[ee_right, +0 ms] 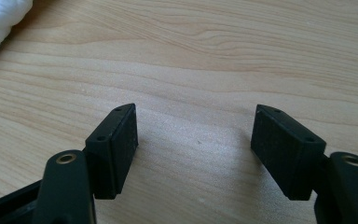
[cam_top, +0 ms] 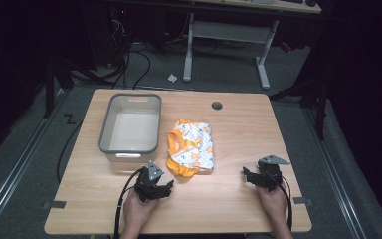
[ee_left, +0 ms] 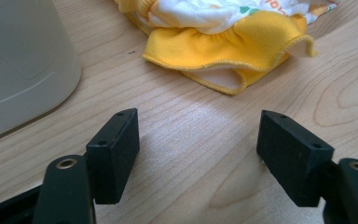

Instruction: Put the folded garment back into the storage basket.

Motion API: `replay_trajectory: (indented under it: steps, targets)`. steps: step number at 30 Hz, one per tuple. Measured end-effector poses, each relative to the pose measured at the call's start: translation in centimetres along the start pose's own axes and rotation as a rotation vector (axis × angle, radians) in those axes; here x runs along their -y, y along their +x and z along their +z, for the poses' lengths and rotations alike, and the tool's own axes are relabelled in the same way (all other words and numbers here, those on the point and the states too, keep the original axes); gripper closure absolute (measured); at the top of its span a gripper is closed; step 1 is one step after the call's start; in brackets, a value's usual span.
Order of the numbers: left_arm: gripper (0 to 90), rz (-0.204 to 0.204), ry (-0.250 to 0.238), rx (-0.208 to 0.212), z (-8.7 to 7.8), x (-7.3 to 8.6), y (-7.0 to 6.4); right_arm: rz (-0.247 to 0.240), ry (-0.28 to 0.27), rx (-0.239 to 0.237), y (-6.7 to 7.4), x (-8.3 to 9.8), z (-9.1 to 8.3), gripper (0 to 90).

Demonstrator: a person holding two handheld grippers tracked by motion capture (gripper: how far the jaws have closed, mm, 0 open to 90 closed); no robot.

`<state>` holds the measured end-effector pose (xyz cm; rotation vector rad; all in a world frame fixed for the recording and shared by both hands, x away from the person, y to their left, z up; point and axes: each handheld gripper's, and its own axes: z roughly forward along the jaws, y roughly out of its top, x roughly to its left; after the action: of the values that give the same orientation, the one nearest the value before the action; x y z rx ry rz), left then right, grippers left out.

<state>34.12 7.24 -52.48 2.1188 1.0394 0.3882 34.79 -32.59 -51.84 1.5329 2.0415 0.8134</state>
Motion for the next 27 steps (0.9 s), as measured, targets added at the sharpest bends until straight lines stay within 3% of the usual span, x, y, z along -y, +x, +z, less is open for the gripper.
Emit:
replay_trajectory:
  steps: [21, 27]
  targets:
    - [29.3, -0.015, 0.002, -0.009, 0.05, -0.05, -0.13, -0.002, 0.001, -0.001, 0.01, 0.0, -0.01, 31.5]
    - [24.6, -0.012, 0.009, -0.008, 0.2, -0.15, -0.31, -0.003, 0.0, -0.001, 0.0, 0.0, 0.0, 31.5]
